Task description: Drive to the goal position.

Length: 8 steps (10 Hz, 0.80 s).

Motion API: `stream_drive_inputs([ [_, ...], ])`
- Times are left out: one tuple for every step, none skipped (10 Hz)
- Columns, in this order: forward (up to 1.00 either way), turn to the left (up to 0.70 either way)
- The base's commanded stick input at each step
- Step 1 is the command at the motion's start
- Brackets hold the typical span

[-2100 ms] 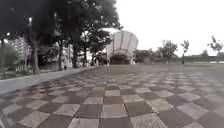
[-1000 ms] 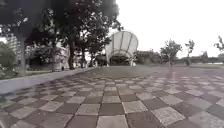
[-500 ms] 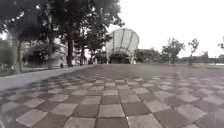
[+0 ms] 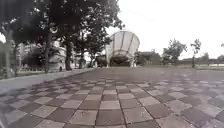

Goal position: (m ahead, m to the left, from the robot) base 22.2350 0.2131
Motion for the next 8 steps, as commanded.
stream_drive_inputs([
  [1.00,0.00],
  [1.00,0.00],
  [1.00,0.00],
  [1.00,0.00],
  [1.00,0.00],
  [1.00,0.00],
  [1.00,0.00],
  [1.00,0.00],
])
